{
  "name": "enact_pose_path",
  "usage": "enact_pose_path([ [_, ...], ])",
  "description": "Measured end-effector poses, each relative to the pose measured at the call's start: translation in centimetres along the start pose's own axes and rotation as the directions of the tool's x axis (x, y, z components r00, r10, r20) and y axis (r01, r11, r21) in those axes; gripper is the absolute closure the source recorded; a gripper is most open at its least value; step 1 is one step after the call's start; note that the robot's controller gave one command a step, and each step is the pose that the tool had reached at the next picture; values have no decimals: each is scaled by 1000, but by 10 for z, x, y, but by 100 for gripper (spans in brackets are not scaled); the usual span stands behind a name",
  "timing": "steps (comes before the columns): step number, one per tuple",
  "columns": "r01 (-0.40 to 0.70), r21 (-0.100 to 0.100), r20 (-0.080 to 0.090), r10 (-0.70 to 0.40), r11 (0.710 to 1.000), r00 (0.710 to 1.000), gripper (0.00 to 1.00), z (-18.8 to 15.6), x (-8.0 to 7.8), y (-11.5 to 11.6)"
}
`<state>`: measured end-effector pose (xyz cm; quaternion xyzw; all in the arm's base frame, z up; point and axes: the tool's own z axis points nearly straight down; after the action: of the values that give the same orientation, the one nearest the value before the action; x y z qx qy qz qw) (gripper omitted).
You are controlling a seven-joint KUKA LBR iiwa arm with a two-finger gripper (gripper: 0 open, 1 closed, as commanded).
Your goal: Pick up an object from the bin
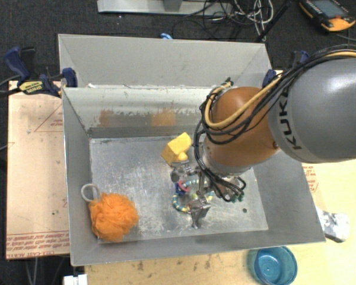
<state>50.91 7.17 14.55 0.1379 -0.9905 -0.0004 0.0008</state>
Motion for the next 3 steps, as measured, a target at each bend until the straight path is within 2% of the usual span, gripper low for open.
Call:
enact_pose_path([
  [1, 150, -1, -2, -150, 989, 989, 100, 74, -37, -39],
  [3, 152, -1, -2, -152, 988, 988, 100, 73, -37, -39],
])
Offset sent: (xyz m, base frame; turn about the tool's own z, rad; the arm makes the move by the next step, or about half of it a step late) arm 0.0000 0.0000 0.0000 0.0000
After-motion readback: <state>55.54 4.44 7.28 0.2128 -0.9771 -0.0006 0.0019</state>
